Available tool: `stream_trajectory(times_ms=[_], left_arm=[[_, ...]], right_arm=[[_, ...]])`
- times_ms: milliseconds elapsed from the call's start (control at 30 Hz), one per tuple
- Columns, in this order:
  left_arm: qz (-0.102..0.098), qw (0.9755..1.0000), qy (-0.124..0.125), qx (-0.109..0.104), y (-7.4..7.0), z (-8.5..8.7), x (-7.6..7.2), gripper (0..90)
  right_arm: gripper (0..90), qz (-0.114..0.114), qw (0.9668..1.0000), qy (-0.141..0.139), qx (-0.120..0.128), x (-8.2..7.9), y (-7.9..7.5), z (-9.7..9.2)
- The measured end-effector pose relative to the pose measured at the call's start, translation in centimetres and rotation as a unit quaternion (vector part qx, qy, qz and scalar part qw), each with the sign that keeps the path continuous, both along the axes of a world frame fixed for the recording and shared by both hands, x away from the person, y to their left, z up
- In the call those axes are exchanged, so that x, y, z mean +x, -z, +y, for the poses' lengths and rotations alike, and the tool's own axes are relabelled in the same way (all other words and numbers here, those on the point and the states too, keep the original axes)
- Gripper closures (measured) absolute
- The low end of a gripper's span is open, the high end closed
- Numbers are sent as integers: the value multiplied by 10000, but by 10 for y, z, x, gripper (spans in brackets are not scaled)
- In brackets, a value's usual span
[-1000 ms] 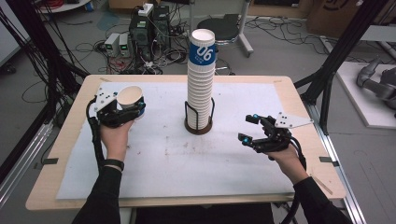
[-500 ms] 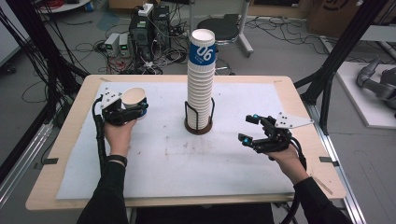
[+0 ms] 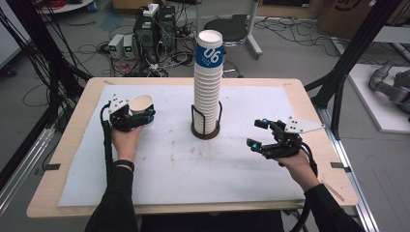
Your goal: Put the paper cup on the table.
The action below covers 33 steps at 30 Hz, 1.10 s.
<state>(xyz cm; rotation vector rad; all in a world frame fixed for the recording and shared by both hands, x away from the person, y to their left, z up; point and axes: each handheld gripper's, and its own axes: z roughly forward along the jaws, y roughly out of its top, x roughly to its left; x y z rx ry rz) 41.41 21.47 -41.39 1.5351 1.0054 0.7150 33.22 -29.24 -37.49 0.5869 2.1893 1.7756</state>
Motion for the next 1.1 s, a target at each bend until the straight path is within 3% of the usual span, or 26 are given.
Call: stream_trajectory(times_ms=[267, 1100], left_arm=[[40, 10000, 36, -79, 6, 0, 5, 226], [255, 9996, 129, -8, 22, -5, 15, 222]], right_arm=[[195, -1, 10000, 9, -5, 0, 0, 0], [195, 1, 10000, 38, -1, 0, 0, -1]])
